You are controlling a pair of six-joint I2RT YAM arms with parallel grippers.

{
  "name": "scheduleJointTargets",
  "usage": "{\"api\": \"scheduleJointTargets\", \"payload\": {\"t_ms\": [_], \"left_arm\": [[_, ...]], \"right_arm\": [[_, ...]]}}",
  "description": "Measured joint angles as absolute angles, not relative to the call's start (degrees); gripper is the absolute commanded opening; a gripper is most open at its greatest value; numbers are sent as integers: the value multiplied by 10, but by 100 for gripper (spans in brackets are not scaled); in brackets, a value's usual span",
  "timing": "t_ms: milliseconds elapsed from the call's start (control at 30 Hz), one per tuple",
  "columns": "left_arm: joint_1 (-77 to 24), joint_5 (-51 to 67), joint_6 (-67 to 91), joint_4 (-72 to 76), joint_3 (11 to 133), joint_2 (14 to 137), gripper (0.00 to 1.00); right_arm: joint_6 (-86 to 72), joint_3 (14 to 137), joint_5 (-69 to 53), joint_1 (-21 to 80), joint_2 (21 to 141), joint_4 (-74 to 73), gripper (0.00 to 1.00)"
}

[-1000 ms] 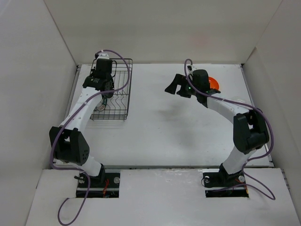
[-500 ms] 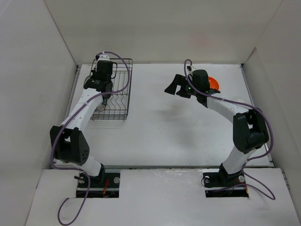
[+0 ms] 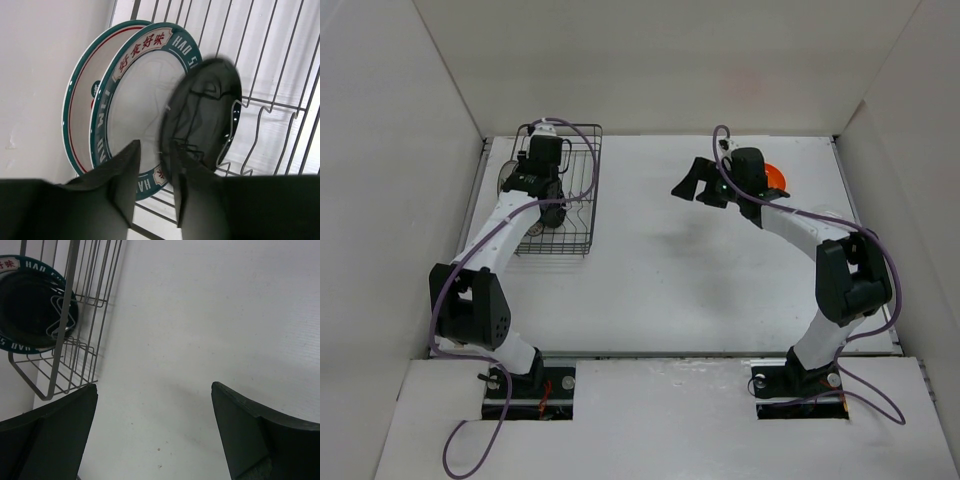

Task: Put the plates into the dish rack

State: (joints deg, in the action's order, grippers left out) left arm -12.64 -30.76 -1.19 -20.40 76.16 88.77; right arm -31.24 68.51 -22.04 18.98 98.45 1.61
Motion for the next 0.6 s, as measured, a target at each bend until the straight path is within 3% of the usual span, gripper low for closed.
{"api": "scheduleJointTargets", "payload": {"t_ms": [33, 100, 267, 500, 600], "left_arm": [[-126, -305, -12, -202, 761, 888, 40], [-126, -300, -15, -198, 759, 888, 47], [-126, -282, -21, -199, 758, 888, 58], [-126, -199, -26, -252, 809, 884, 98], [-126, -151, -25, -272, 851, 872, 100]], "right_arm": [[-312, 685, -218, 188, 985, 16, 100], [-312, 685, -212, 183, 985, 16, 100], [-310, 670, -202, 138, 979, 15, 100], [-303, 651, -100, 28, 926, -33, 100], [-299, 653, -70, -22, 926, -41, 100]]}}
